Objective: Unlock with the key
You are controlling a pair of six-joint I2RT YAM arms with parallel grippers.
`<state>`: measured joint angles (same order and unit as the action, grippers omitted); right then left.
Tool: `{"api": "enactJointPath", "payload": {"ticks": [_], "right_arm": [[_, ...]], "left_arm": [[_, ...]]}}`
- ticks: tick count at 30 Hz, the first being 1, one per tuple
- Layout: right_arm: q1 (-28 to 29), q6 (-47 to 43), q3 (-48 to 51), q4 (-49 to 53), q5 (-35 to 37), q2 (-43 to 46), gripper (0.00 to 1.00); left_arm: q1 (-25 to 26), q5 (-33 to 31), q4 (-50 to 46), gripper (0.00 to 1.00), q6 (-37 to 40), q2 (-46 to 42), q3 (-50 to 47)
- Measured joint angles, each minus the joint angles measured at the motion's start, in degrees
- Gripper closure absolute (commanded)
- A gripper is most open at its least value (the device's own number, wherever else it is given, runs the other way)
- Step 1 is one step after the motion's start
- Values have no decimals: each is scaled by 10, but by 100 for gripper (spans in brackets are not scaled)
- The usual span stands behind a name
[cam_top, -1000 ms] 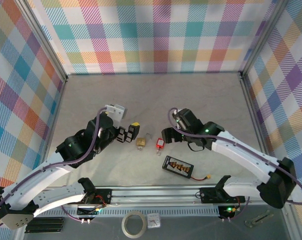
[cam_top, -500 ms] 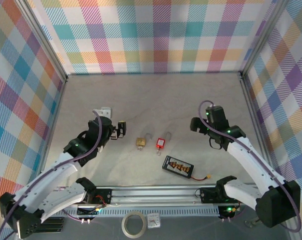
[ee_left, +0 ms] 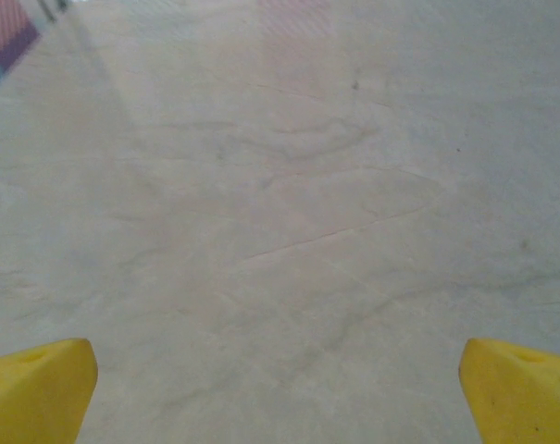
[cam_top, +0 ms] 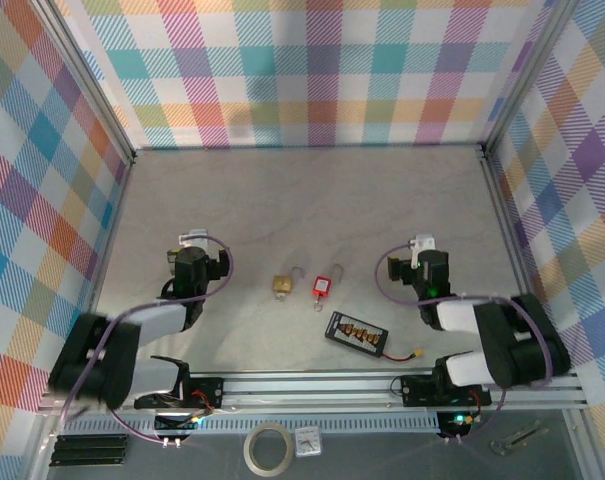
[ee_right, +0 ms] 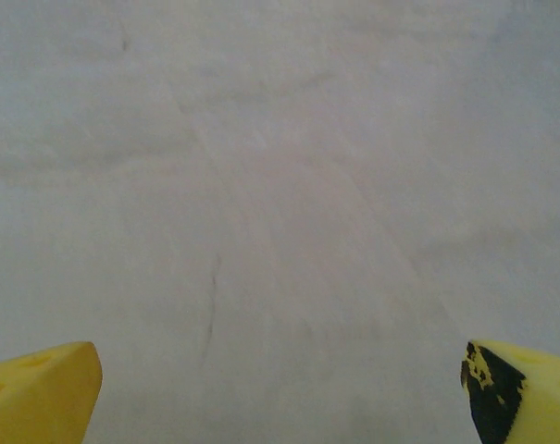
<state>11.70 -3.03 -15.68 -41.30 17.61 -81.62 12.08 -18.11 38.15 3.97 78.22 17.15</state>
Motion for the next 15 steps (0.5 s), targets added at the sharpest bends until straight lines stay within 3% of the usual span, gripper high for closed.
{"api": "enactJointPath", "payload": {"ticks": [3, 6, 15], "right_arm": [[-68, 23, -63, 0, -52, -36, 1], [-119, 39, -103, 0, -74, -42, 1], [-115, 54, -85, -23, -106, -50, 1]], "left_arm": [[-37, 44, 52, 0, -1, 119, 23], [-80, 85, 55, 0, -12, 135, 48], [-92, 126, 81, 0, -25, 130, 63]]}}
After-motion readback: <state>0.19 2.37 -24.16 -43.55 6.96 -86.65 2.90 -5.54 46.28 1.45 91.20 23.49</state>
